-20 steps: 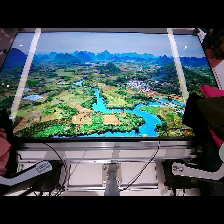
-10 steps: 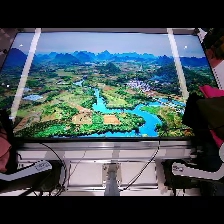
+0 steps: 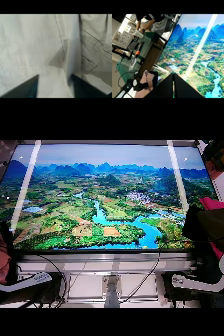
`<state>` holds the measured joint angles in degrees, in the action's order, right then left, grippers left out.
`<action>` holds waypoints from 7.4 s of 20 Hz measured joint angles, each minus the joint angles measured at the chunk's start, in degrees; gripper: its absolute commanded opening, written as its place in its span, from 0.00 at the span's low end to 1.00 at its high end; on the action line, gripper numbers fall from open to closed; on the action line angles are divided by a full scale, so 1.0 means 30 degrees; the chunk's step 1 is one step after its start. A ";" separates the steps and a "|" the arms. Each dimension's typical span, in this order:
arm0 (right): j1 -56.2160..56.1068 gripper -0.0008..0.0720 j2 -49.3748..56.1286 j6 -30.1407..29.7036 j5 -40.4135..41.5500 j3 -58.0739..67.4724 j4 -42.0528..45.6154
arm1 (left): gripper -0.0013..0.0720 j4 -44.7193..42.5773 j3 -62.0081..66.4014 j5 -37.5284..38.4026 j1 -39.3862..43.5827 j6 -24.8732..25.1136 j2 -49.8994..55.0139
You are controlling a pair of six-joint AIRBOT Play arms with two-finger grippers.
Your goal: Fold the clothes and pants, and hang the long-sleeved shirts on hangers.
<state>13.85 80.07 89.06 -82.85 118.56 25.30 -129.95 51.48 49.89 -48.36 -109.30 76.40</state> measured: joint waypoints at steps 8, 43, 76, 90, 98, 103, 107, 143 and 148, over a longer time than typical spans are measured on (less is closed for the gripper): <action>0.0000 0.04 0.0000 0.0007 0.0000 0.0000 -0.0007 | 0.03 0.1967 0.0007 0.0240 -0.0007 0.0000 0.0313; 0.0000 0.04 -0.0007 0.0109 -0.0328 0.0000 0.0015 | 0.51 2.9164 0.5107 -0.5952 2.2644 1.1140 -0.5260; 0.0036 0.63 0.6470 -0.2244 -0.1195 -0.3723 0.7541 | 0.65 2.6899 0.5085 0.2098 2.1726 0.7890 0.4903; 0.0036 0.62 0.6499 -0.2244 -0.0634 -0.3723 0.7686 | 0.02 2.9980 0.5209 -0.0670 2.2454 0.8517 0.6499; 0.0036 0.62 0.6892 -0.2244 -0.0029 -0.3738 0.8036 | 0.02 2.9514 0.6288 -0.1319 2.2637 0.9734 0.1953; 0.0036 0.62 0.7395 -0.2171 0.0087 -0.3759 0.8116 | 0.02 2.7197 0.6470 -0.1486 2.2877 0.8138 -0.0969; 0.0036 0.62 0.7563 -0.2040 0.0138 -0.3759 0.8123 | 0.03 2.5806 0.6499 -0.1552 2.3788 0.6936 -0.0488; 0.0036 0.54 0.7679 -0.2725 -0.0838 -0.3759 0.4881 | 0.10 3.1445 0.5770 0.2790 1.9103 1.6247 0.3971; 0.0036 0.62 0.7686 -0.2943 -0.0350 -0.3759 0.4546 | 0.58 3.3514 0.5756 0.5544 1.8214 1.7252 0.6149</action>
<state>13.96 103.13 80.23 -83.90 107.28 38.94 -29.41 68.75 66.52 6.28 -57.54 94.85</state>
